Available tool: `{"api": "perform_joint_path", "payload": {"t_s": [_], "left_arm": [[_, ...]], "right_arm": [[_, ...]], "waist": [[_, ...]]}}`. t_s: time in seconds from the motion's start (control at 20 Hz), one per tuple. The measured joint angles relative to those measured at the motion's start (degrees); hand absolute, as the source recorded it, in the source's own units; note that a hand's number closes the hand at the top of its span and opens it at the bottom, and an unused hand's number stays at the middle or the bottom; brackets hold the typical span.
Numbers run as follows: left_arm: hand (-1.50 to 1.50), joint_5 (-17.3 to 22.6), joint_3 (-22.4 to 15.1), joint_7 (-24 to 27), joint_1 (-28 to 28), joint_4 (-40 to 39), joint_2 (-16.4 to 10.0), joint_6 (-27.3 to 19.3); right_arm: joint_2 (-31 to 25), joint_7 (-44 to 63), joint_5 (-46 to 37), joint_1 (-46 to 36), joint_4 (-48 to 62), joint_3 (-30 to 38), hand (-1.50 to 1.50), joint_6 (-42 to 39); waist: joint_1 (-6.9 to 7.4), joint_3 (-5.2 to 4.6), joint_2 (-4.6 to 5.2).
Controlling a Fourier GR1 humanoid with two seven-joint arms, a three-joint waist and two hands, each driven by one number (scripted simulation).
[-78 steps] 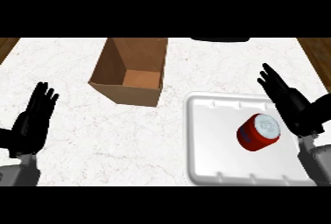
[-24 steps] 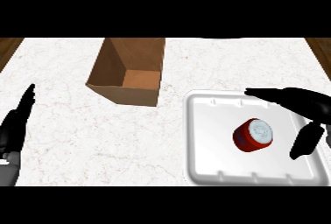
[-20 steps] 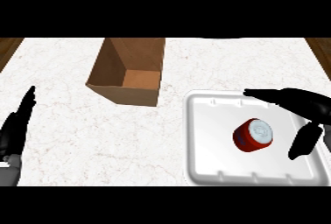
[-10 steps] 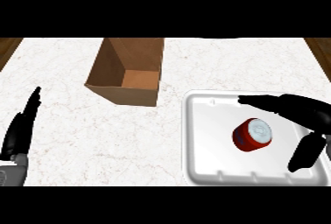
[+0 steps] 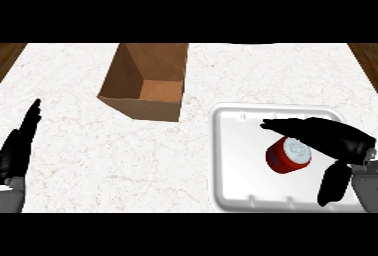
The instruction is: Pick the can from the tray and place it in the cardboard box
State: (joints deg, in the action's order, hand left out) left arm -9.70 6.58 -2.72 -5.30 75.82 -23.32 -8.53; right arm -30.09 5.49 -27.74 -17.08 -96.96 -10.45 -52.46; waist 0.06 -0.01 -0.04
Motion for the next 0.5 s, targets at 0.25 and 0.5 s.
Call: {"api": "perform_joint_path", "payload": {"t_s": [0.25,0.5], "left_arm": [[0.00,-0.4,1.1,-1.0,0.9,2.0,0.0,1.5],[0.00,-1.1,1.1,-0.6,0.1,1.1,0.9,1.5]], "right_arm": [[2.3,-1.5,-5.5,-0.6,3.5,-1.2,1.50,2.5],[3.6,-6.2,-12.4,-0.5,5.3,-2.8,1.50,12.9]], "waist": [[0.17,0.01,0.03],[0.19,-0.03,0.03]]}}
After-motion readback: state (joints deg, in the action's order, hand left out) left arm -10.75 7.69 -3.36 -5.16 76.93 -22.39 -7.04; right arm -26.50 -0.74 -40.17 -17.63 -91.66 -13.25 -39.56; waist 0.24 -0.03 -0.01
